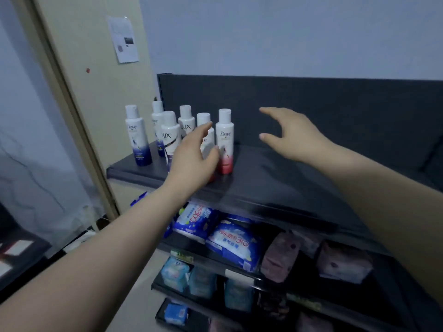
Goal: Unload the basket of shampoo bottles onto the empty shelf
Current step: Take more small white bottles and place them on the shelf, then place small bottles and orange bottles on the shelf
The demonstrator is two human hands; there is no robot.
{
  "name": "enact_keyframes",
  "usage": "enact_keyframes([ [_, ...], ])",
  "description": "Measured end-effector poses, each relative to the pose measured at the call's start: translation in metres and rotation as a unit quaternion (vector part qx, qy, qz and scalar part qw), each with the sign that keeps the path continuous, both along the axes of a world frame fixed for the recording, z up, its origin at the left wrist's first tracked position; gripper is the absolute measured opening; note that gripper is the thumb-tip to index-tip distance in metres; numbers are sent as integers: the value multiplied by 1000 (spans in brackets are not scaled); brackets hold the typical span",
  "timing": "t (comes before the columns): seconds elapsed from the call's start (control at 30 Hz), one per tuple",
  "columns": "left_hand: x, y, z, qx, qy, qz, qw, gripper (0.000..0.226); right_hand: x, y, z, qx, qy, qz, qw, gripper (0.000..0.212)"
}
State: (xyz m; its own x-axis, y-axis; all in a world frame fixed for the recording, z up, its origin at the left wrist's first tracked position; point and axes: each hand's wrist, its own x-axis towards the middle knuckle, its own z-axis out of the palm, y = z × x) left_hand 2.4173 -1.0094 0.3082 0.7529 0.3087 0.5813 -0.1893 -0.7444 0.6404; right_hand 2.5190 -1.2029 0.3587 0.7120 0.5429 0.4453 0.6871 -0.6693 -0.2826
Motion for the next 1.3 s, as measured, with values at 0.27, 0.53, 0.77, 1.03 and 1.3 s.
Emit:
enact_keyframes([
  [0.27,-20,-86,-31,57,47,-129,989,56,-97,-106,-41,-21,35,-134,990,63],
  [0.53,-47,-236,-48,52,49,-262,962,56,-188,-247,-61,-15,25,-268,963,65],
  [0.77,-90,-397,-57,42,58,-364,929,55,-277,-389,-78,-12,34,-364,931,64],
  [1.03,-154,-566,-93,52,91,-466,879,55,-379,-533,-109,-29,50,-463,885,64],
  [1.3,-188,-681,-151,92,171,-554,810,57,-448,-627,-165,14,90,-541,836,62],
])
